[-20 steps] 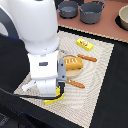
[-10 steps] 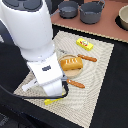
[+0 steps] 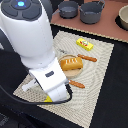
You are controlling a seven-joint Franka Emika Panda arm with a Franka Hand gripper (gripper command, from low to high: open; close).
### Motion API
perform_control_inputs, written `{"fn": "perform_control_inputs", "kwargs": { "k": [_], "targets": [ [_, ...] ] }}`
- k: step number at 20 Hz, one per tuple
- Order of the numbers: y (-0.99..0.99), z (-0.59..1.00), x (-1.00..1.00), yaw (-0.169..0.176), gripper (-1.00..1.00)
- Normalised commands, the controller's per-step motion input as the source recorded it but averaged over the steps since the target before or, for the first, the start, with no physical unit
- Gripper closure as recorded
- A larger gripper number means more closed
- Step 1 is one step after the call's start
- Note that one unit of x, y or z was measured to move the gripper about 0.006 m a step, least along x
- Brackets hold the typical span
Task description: Interact with the objects in diverse but meaningful ways.
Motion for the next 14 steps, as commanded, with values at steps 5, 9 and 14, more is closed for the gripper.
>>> {"fn": "perform_control_inputs", "kwargs": {
  "k": [5,9,14],
  "targets": [
    [-0.07,-0.04,0.46,-0.002,-1.0],
    [-0.01,-0.13,0.18,0.009,-1.0],
    [-0.02,-0.05,0.28,0.012,-1.0]
  ]
}}
